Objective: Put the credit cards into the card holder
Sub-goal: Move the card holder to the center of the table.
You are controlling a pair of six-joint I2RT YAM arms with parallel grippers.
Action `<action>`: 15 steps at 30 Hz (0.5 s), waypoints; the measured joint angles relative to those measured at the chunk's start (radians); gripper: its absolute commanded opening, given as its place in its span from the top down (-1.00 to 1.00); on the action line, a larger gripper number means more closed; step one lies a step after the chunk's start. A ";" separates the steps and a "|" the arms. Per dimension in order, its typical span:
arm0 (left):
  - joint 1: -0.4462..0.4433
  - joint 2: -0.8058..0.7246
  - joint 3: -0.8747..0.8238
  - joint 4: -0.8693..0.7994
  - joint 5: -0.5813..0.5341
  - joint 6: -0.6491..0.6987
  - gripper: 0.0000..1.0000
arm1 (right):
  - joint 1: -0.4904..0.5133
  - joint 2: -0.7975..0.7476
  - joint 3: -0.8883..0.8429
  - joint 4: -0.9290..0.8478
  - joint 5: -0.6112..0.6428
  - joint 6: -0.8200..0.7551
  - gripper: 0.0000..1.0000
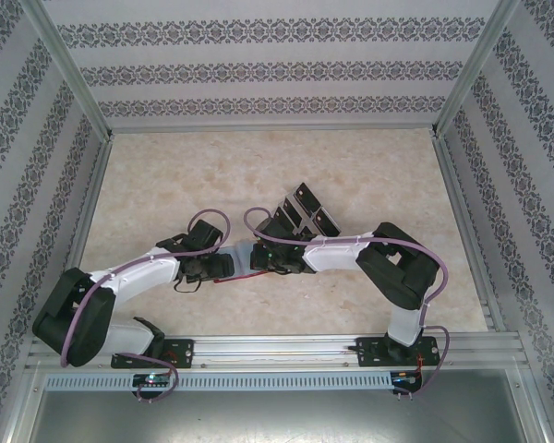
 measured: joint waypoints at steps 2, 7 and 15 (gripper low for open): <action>0.005 0.004 -0.001 0.005 -0.002 -0.002 -0.55 | 0.000 -0.003 -0.006 0.005 0.000 0.000 0.92; 0.034 0.015 0.003 0.009 0.019 -0.005 -0.55 | 0.000 -0.022 -0.031 0.013 0.002 0.008 0.92; 0.064 0.074 0.057 -0.040 0.056 0.000 -0.55 | -0.002 -0.045 -0.058 0.013 0.003 0.023 0.92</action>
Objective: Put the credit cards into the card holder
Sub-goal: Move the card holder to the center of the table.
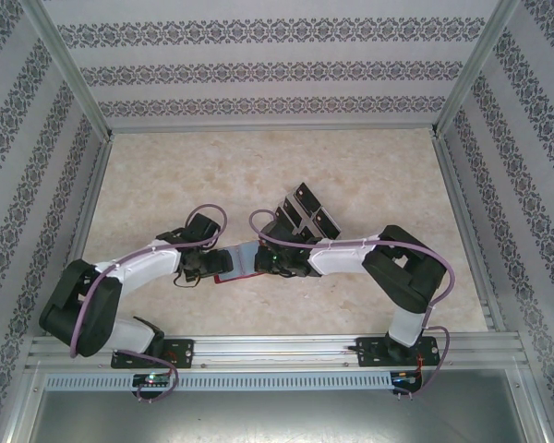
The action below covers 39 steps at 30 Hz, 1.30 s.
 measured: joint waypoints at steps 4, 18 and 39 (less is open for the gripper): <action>0.005 0.024 0.023 -0.023 0.005 0.009 -0.55 | 0.000 0.000 0.003 -0.006 0.000 0.008 0.92; 0.047 0.097 0.104 -0.109 0.062 0.052 -0.55 | 0.000 -0.034 -0.029 -0.013 0.018 0.026 0.79; 0.078 0.014 0.180 -0.013 -0.002 0.122 -0.56 | -0.011 -0.085 0.059 -0.048 -0.028 -0.018 0.58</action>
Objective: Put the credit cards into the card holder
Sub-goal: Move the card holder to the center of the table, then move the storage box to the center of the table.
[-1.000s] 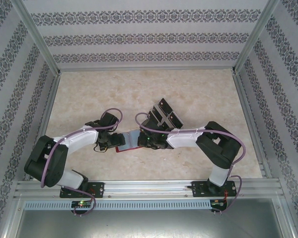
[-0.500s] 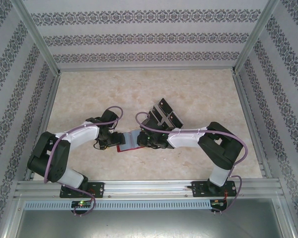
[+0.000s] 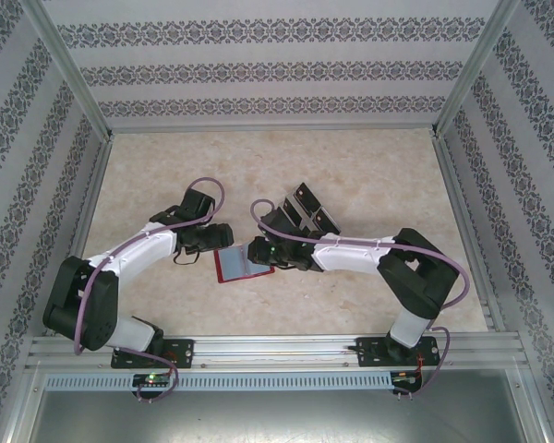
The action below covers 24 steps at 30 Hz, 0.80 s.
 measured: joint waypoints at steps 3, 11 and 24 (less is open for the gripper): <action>0.000 -0.005 0.000 0.000 0.000 -0.001 -0.56 | -0.034 -0.055 0.008 -0.037 0.002 -0.023 0.39; 0.000 -0.110 0.000 0.000 0.000 -0.026 -0.62 | -0.184 -0.235 0.134 -0.196 0.016 -0.156 0.05; 0.000 -0.148 0.001 0.000 0.000 -0.051 -0.87 | -0.317 -0.054 0.344 -0.549 -0.025 -0.442 0.14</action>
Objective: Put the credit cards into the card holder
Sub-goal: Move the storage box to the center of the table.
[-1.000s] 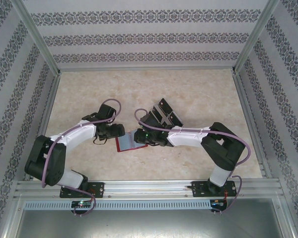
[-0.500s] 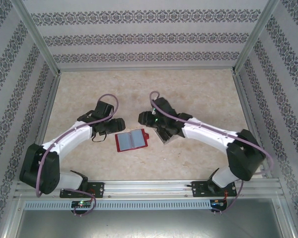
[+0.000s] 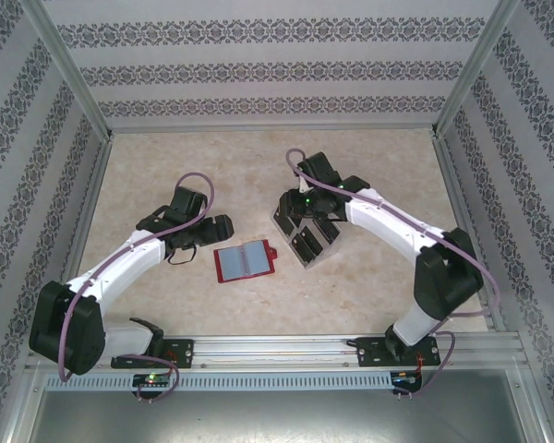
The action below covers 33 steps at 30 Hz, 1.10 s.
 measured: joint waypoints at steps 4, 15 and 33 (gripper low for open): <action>0.000 -0.014 0.000 0.000 -0.002 -0.012 -1.00 | 0.010 0.095 0.062 -0.057 0.006 -0.049 0.20; 0.000 -0.023 -0.002 0.000 -0.007 -0.027 -1.00 | 0.071 0.251 0.227 -0.153 0.092 -0.127 0.23; 0.000 -0.022 -0.002 0.000 -0.006 -0.037 -1.00 | 0.032 0.310 0.244 -0.194 0.201 -0.165 0.24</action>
